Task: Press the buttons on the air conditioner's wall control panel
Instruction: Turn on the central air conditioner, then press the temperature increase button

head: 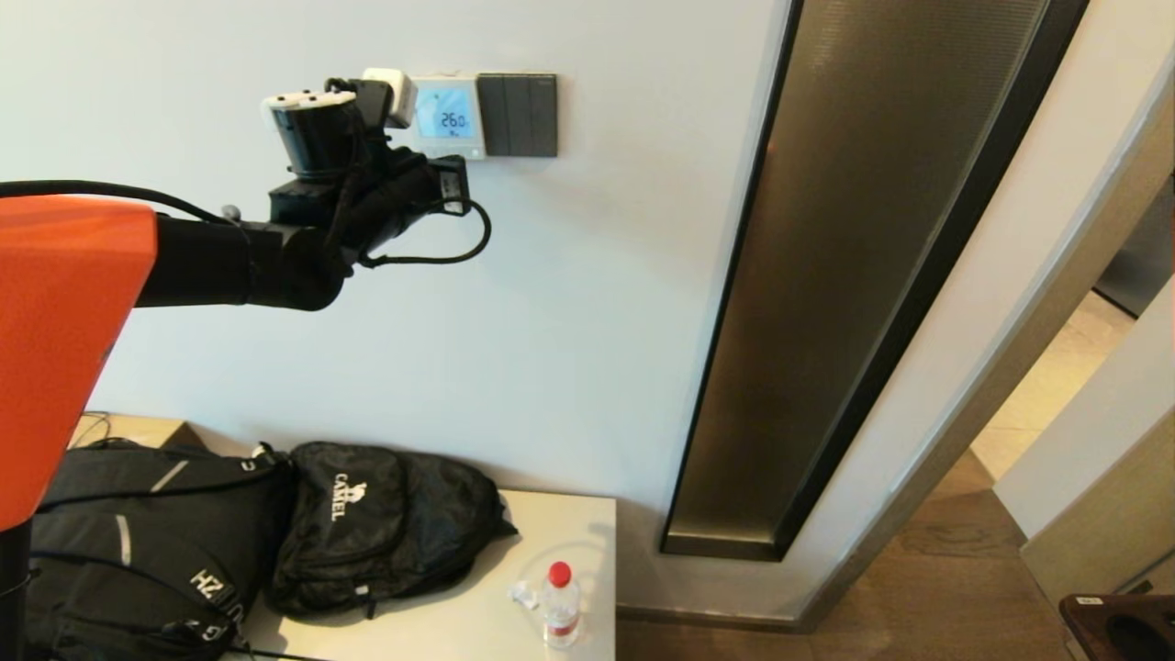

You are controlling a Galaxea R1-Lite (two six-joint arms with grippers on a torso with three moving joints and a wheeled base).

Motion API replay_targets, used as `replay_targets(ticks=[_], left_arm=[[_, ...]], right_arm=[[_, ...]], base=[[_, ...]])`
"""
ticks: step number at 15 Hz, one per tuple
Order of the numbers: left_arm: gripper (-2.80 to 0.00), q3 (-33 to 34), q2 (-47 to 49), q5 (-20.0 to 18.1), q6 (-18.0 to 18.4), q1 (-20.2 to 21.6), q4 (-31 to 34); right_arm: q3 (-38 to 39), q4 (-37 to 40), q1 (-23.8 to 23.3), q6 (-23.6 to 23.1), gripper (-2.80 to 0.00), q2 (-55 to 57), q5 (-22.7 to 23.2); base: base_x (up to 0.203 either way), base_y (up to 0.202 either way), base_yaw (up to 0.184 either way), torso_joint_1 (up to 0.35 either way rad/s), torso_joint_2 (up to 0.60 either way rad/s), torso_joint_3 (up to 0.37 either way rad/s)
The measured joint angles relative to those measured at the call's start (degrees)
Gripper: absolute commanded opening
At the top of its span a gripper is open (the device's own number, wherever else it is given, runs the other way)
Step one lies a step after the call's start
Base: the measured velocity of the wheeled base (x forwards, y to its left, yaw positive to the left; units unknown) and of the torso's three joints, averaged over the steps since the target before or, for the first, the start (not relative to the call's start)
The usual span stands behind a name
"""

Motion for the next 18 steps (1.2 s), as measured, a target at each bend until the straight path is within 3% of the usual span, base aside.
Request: replay_targets(ticks=[13, 18], left_arm=[[-2.8, -8.54, 4.77, 0.12, 0.18, 0.29, 2.99], [-2.8, -8.19, 5.13, 0.17, 0.11, 1.22, 2.17]], right_arm=[[0.0, 0.0, -0.02, -0.06, -2.8, 0.0, 0.0], [0.0, 0.0, 0.02, -0.04, -2.8, 0.0, 0.0]], base=[[0.0, 0.0, 0.0, 0.0, 0.0, 0.0], [0.0, 0.0, 0.0, 0.0, 0.0, 0.0]])
